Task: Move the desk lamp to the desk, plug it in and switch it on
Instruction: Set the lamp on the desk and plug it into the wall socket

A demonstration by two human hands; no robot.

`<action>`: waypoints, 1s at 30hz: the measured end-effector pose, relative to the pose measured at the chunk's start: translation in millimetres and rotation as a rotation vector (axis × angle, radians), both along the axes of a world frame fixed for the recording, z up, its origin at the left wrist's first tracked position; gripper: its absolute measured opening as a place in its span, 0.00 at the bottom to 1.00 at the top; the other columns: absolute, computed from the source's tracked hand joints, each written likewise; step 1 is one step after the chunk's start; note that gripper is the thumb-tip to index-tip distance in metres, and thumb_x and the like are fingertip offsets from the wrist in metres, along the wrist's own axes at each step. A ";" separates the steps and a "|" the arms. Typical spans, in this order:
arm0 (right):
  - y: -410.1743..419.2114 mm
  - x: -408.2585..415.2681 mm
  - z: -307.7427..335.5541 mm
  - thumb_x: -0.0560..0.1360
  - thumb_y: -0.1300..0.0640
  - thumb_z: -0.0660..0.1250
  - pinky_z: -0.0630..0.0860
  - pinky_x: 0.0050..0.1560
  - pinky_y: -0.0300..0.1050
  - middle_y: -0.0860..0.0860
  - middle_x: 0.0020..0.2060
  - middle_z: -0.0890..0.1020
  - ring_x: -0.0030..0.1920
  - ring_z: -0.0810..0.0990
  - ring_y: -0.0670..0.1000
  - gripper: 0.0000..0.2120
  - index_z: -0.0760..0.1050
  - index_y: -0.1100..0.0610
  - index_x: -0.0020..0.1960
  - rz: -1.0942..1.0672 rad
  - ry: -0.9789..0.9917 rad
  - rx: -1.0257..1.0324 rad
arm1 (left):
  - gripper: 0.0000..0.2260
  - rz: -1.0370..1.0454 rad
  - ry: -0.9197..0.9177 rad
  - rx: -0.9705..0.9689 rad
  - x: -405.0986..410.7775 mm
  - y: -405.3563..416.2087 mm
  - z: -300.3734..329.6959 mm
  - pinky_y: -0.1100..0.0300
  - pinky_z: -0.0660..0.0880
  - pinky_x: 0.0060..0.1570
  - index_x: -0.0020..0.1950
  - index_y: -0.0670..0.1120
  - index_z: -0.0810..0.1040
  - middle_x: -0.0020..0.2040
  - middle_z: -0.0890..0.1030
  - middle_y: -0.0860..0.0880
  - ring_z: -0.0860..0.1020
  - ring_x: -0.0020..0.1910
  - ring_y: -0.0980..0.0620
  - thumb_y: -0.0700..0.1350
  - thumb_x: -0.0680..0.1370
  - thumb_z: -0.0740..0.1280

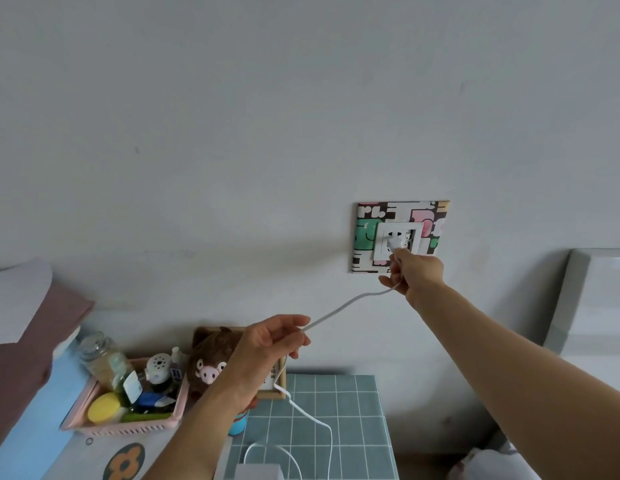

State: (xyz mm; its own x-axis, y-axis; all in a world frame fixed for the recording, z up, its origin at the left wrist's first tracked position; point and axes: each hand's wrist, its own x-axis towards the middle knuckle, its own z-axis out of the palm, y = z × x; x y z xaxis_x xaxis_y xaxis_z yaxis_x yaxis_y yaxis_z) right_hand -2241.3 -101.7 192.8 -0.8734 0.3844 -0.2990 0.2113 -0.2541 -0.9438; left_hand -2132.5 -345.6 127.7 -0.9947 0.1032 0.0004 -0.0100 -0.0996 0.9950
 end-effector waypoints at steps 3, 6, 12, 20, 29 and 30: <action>-14.1 10.8 -13.1 0.76 0.61 0.67 0.81 0.27 0.44 0.55 0.28 0.73 0.23 0.66 0.50 0.08 0.76 0.63 0.40 0.033 -0.024 0.007 | 0.08 0.055 -0.092 0.026 11.4 0.2 -13.8 0.64 0.74 0.39 0.51 0.44 0.84 0.37 0.84 0.48 0.75 0.36 0.52 0.36 0.74 0.70; -28.5 25.0 -30.5 0.76 0.59 0.67 0.79 0.30 0.44 0.54 0.28 0.74 0.22 0.67 0.49 0.07 0.77 0.62 0.41 0.078 -0.034 0.026 | 0.08 0.067 -0.134 0.044 18.8 5.5 -21.5 0.63 0.74 0.37 0.50 0.45 0.85 0.37 0.85 0.48 0.76 0.35 0.53 0.37 0.74 0.71; -36.4 45.3 -40.1 0.77 0.59 0.66 0.73 0.32 0.44 0.55 0.30 0.77 0.26 0.72 0.52 0.07 0.78 0.62 0.44 0.090 0.003 0.024 | 0.09 0.124 -0.107 -0.022 32.8 8.3 -23.3 0.76 0.69 0.27 0.54 0.43 0.82 0.40 0.84 0.46 0.79 0.30 0.65 0.36 0.75 0.69; -23.0 59.7 -28.2 0.77 0.57 0.65 0.65 0.29 0.41 0.54 0.29 0.78 0.28 0.67 0.51 0.13 0.76 0.61 0.35 0.055 0.029 0.112 | 0.10 0.143 -0.120 -0.145 44.9 9.0 -33.3 0.74 0.63 0.20 0.57 0.33 0.79 0.36 0.80 0.43 0.71 0.18 0.63 0.33 0.76 0.67; 12.3 18.4 4.8 0.76 0.58 0.68 0.60 0.18 0.35 0.54 0.27 0.73 0.25 0.65 0.50 0.14 0.74 0.61 0.33 0.013 0.064 0.094 | 0.13 0.144 -0.081 -0.132 36.5 -12.8 -14.2 0.55 0.73 0.41 0.46 0.48 0.86 0.34 0.80 0.46 0.77 0.35 0.52 0.51 0.65 0.77; 14.0 13.0 6.2 0.76 0.59 0.69 0.59 0.18 0.35 0.54 0.27 0.72 0.24 0.64 0.50 0.14 0.74 0.61 0.33 0.020 0.055 0.095 | 0.15 0.151 -0.108 -0.106 33.2 -19.8 -13.6 0.52 0.72 0.43 0.48 0.48 0.86 0.33 0.79 0.45 0.75 0.34 0.50 0.51 0.64 0.77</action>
